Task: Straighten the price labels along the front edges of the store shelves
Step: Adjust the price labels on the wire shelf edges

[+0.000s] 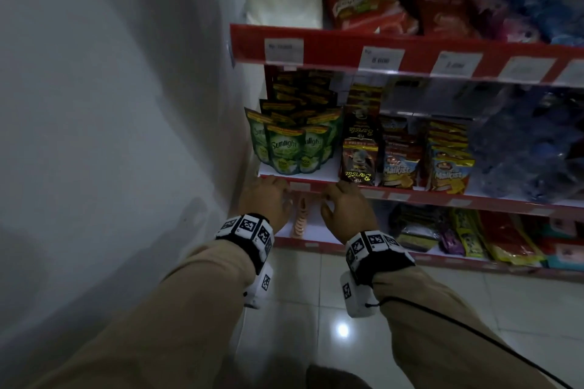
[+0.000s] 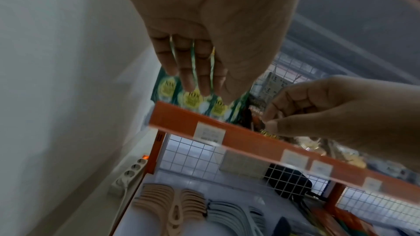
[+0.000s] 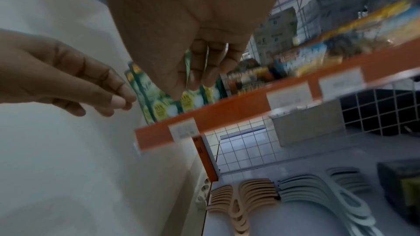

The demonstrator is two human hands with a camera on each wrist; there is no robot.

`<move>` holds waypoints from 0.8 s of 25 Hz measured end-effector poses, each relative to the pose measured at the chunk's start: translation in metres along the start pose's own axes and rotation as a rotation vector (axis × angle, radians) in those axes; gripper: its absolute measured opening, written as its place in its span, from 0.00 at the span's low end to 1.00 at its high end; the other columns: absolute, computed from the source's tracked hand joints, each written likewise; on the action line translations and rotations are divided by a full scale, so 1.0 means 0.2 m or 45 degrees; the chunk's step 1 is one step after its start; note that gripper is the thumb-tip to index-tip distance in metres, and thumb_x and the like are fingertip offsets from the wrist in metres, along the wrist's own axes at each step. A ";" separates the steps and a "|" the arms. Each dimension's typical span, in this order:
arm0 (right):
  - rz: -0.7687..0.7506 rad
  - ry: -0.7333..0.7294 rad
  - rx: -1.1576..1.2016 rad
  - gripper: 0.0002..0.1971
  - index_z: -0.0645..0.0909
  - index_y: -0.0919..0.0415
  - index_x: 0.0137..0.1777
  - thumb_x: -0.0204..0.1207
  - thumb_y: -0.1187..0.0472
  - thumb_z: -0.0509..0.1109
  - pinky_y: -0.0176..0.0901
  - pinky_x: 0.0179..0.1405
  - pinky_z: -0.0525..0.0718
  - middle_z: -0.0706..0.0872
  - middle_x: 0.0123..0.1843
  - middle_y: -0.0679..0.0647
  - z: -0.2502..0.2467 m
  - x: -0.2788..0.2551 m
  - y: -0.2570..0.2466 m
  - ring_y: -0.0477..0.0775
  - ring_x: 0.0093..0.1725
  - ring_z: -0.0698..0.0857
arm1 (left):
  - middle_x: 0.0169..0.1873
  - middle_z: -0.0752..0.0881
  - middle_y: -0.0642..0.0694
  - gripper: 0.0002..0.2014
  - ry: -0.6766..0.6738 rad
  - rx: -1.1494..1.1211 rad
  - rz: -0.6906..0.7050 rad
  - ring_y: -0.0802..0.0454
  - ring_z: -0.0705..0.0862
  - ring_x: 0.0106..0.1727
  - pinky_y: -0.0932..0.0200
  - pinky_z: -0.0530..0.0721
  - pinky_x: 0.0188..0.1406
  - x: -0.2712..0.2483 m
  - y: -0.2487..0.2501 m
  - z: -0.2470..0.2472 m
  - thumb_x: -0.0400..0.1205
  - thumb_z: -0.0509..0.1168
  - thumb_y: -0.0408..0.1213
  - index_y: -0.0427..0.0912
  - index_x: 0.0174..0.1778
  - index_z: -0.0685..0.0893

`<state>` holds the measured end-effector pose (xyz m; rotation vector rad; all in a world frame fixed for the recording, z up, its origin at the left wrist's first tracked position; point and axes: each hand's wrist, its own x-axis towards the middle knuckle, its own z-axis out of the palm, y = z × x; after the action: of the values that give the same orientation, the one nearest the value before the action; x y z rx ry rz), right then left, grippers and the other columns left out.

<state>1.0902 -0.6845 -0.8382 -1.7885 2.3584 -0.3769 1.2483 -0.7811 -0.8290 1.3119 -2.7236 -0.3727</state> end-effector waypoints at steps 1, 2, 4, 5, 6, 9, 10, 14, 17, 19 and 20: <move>-0.013 0.036 -0.020 0.12 0.81 0.62 0.58 0.77 0.60 0.65 0.50 0.53 0.76 0.81 0.58 0.61 0.08 0.02 0.02 0.64 0.59 0.77 | 0.58 0.82 0.43 0.15 0.036 0.010 0.018 0.41 0.77 0.60 0.50 0.76 0.59 0.04 -0.03 0.09 0.78 0.64 0.42 0.45 0.60 0.82; -0.040 0.091 -0.037 0.12 0.82 0.64 0.56 0.74 0.62 0.68 0.51 0.52 0.76 0.82 0.55 0.62 0.15 0.05 0.03 0.66 0.56 0.78 | 0.59 0.80 0.44 0.15 0.082 0.023 0.035 0.41 0.75 0.61 0.49 0.76 0.60 0.08 -0.06 0.16 0.78 0.64 0.43 0.46 0.60 0.81; -0.099 0.272 -0.078 0.12 0.82 0.69 0.49 0.66 0.66 0.73 0.55 0.46 0.79 0.83 0.50 0.66 0.31 0.10 0.08 0.69 0.50 0.80 | 0.61 0.77 0.44 0.17 0.208 0.089 0.070 0.41 0.72 0.63 0.47 0.74 0.61 0.15 -0.13 0.33 0.77 0.64 0.44 0.47 0.62 0.79; -0.111 0.336 -0.094 0.13 0.82 0.69 0.49 0.65 0.66 0.73 0.56 0.45 0.79 0.82 0.50 0.67 0.37 0.13 0.10 0.70 0.49 0.79 | 0.62 0.77 0.44 0.18 0.282 0.134 0.087 0.41 0.72 0.63 0.45 0.72 0.60 0.18 -0.16 0.39 0.77 0.65 0.45 0.46 0.62 0.79; -0.132 0.406 -0.107 0.13 0.82 0.68 0.50 0.65 0.65 0.72 0.57 0.44 0.78 0.82 0.51 0.67 0.44 0.16 0.13 0.70 0.48 0.79 | 0.61 0.77 0.43 0.17 0.369 0.162 0.113 0.40 0.73 0.62 0.44 0.71 0.59 0.22 -0.20 0.46 0.76 0.65 0.46 0.46 0.60 0.78; -0.254 0.721 -0.190 0.11 0.83 0.64 0.52 0.72 0.59 0.72 0.57 0.42 0.78 0.82 0.49 0.64 0.63 0.22 0.22 0.68 0.46 0.79 | 0.52 0.78 0.45 0.15 0.665 0.183 0.260 0.43 0.74 0.52 0.48 0.66 0.54 0.28 -0.26 0.63 0.74 0.68 0.47 0.46 0.52 0.75; -0.288 0.815 -0.212 0.12 0.83 0.63 0.54 0.73 0.58 0.72 0.57 0.43 0.78 0.82 0.49 0.63 0.67 0.24 0.25 0.68 0.46 0.79 | 0.49 0.79 0.45 0.15 0.770 0.176 0.306 0.44 0.74 0.50 0.49 0.64 0.53 0.30 -0.28 0.67 0.73 0.69 0.47 0.46 0.50 0.74; -0.344 1.074 -0.337 0.16 0.83 0.59 0.60 0.76 0.52 0.70 0.56 0.46 0.76 0.83 0.53 0.63 0.79 0.28 0.32 0.68 0.51 0.80 | 0.51 0.82 0.46 0.16 1.096 0.166 0.413 0.46 0.74 0.52 0.50 0.63 0.54 0.33 -0.34 0.79 0.75 0.68 0.49 0.46 0.53 0.77; -0.275 1.107 -0.306 0.19 0.82 0.58 0.58 0.71 0.48 0.71 0.54 0.48 0.71 0.81 0.54 0.62 0.80 0.28 0.27 0.64 0.52 0.76 | 0.57 0.83 0.46 0.21 1.092 0.136 0.435 0.44 0.77 0.58 0.50 0.63 0.59 0.32 -0.33 0.81 0.76 0.69 0.49 0.46 0.62 0.78; -0.214 1.068 -0.291 0.22 0.79 0.59 0.55 0.69 0.43 0.70 0.53 0.48 0.69 0.78 0.54 0.62 0.77 0.27 0.22 0.63 0.52 0.75 | 0.60 0.81 0.45 0.23 1.049 0.104 0.426 0.42 0.77 0.60 0.48 0.65 0.61 0.30 -0.31 0.80 0.76 0.70 0.49 0.46 0.65 0.78; -0.176 1.036 -0.304 0.23 0.78 0.59 0.53 0.69 0.40 0.69 0.53 0.48 0.68 0.77 0.54 0.61 0.75 0.27 0.19 0.63 0.52 0.74 | 0.62 0.80 0.43 0.23 1.025 0.057 0.419 0.41 0.77 0.62 0.47 0.67 0.62 0.28 -0.31 0.80 0.77 0.69 0.49 0.46 0.66 0.78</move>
<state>1.0815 -0.7427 -0.9910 -2.2170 2.8822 -1.0551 1.2286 -0.8339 -0.9996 0.7491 -2.1804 0.2123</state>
